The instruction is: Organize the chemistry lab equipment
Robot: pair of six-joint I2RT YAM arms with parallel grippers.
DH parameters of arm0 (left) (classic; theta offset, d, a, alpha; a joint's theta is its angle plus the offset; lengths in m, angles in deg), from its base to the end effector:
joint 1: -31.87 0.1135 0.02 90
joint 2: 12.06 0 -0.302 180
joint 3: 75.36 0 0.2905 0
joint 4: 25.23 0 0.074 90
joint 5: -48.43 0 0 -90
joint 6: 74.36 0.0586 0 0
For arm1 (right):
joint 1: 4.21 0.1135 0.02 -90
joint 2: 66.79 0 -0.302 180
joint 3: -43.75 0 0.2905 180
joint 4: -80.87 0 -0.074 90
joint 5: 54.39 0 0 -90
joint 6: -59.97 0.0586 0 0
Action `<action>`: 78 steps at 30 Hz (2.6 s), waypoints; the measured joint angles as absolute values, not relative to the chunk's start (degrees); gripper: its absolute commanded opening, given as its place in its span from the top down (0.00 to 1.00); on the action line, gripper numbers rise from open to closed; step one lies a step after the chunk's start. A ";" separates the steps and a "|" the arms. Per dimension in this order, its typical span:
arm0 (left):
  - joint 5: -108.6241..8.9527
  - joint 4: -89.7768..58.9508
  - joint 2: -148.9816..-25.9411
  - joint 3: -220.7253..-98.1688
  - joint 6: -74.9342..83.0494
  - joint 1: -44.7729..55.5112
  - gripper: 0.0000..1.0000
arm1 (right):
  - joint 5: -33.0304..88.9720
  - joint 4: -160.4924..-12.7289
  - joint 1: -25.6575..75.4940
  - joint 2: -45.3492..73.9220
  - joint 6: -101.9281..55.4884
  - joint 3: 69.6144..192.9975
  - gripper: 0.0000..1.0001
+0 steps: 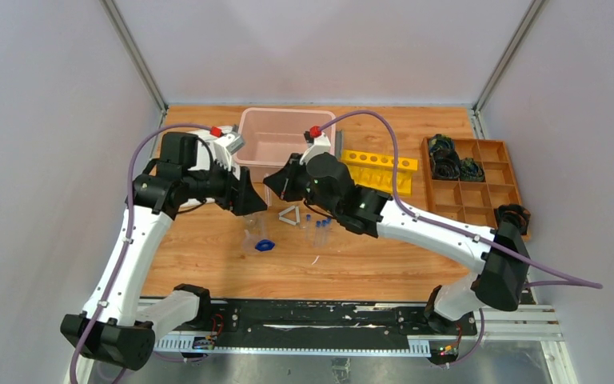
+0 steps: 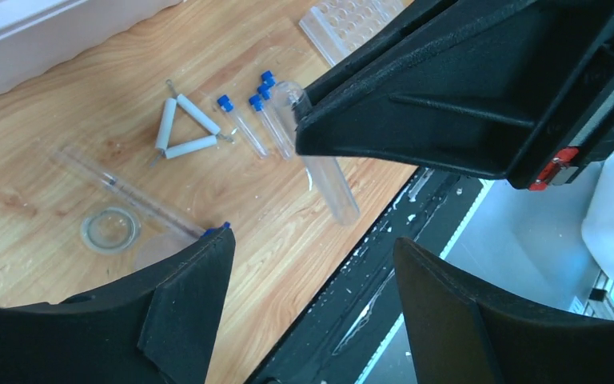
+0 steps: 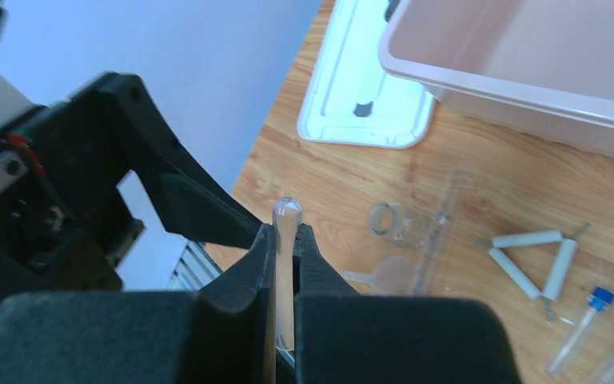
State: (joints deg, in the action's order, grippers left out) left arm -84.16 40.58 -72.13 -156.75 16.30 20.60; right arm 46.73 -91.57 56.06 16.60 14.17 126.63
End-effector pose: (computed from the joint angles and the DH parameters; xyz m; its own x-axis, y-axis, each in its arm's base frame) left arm 0.2114 -0.0826 0.3988 -0.6801 0.1442 -0.7188 0.6252 0.6260 -0.4660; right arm 0.2111 0.3469 0.3924 -0.5779 0.3675 -0.7287 -0.4944 0.5527 0.6709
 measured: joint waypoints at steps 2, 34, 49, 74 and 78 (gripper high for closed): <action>-85.39 39.68 -72.24 -156.03 15.32 20.60 0.28 | 45.98 -92.77 56.19 17.43 14.85 127.61 1.00; -86.41 39.16 -68.96 -152.88 29.90 20.86 0.97 | 26.18 -70.37 50.29 26.63 9.93 152.77 0.49; -84.56 41.26 -66.80 -152.66 38.03 20.84 0.98 | 15.32 -59.22 50.12 32.12 6.32 160.27 0.63; -76.51 42.09 -67.12 -152.47 37.77 20.84 0.00 | 20.21 -52.70 42.66 26.72 0.60 151.79 1.00; -72.34 42.09 -68.09 -152.51 36.78 20.84 0.00 | 29.77 -48.99 33.07 17.34 -3.69 142.91 1.00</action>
